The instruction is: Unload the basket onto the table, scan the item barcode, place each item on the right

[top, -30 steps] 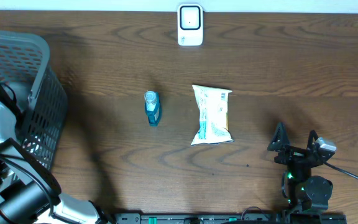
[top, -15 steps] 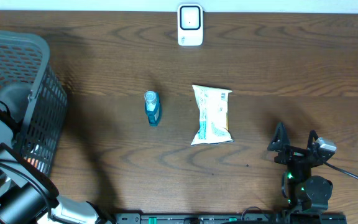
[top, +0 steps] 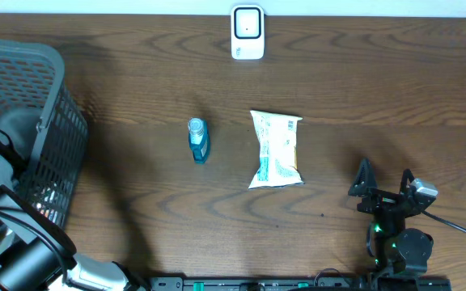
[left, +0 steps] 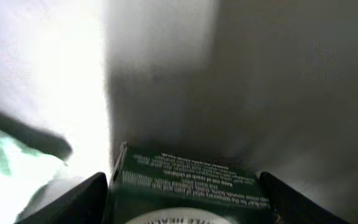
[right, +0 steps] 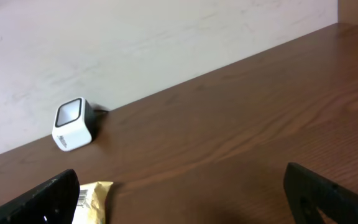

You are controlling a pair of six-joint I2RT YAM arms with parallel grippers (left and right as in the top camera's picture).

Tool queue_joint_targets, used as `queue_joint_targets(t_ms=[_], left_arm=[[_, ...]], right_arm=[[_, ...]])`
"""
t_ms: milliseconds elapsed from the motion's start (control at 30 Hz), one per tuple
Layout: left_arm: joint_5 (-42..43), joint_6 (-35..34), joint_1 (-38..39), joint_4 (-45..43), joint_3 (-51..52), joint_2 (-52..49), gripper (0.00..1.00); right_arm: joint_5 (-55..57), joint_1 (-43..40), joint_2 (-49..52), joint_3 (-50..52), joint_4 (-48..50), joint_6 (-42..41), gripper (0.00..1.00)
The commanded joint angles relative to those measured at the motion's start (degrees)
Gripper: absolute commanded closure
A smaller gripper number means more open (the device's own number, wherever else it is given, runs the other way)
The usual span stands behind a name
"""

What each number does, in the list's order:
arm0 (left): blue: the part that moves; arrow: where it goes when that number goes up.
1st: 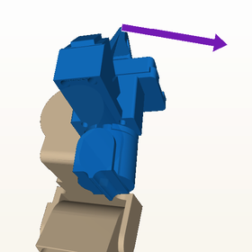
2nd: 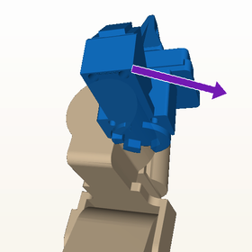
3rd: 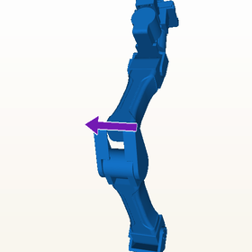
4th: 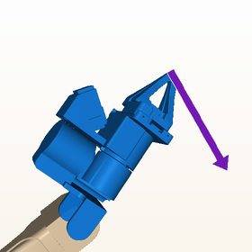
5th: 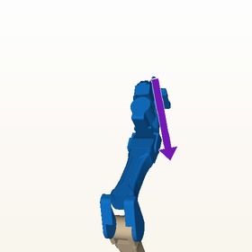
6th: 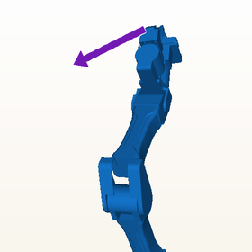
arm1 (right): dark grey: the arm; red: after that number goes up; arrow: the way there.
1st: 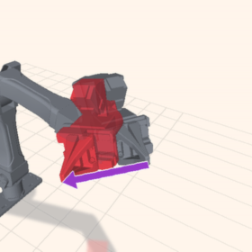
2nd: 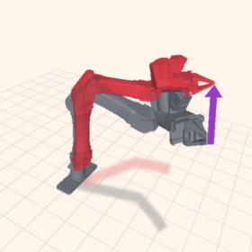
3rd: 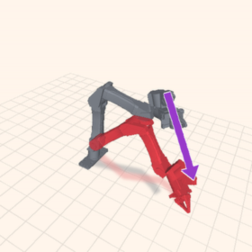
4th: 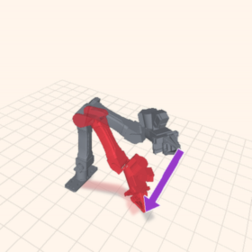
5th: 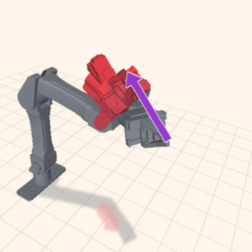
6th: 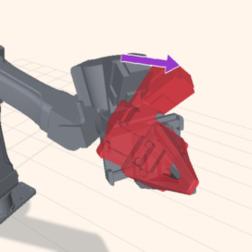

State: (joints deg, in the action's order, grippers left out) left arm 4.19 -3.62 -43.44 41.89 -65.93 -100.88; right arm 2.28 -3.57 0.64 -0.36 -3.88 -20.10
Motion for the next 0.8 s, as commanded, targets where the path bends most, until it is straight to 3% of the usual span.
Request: queue_joint_targets(t_ms=[0, 200, 367, 433, 533, 767], left_arm=[[0.5, -0.3, 0.1, 2.8, -9.2, 2.3, 0.26], [0.6, -3.7, 0.1, 6.3, -19.0, 7.4, 0.26], [0.5, -4.6, 0.1, 5.7, -21.2, 13.1, 0.25], [0.5, -4.6, 0.1, 6.5, -21.2, 13.4, 0.14], [0.3, -4.6, 0.1, 8.8, -19.8, 11.4, 0.02], [0.3, -5.7, 0.1, 13.0, -14.8, 1.1, 0.02]], right_arm=[[0.1, 0.2, -0.3, 0.0, -0.2, 0.9, 0.01], [0.1, 0.2, -0.3, 0.0, -0.2, 0.9, 0.01], [0.1, 0.2, -0.3, 0.0, -0.2, 0.9, 0.01], [0.1, 0.2, -0.3, 0.0, -0.2, 0.9, 0.01], [0.1, 0.2, -0.3, 0.0, -0.2, 0.9, 0.01], [0.1, 0.2, -0.3, 0.0, -0.2, 0.9, 0.01]])
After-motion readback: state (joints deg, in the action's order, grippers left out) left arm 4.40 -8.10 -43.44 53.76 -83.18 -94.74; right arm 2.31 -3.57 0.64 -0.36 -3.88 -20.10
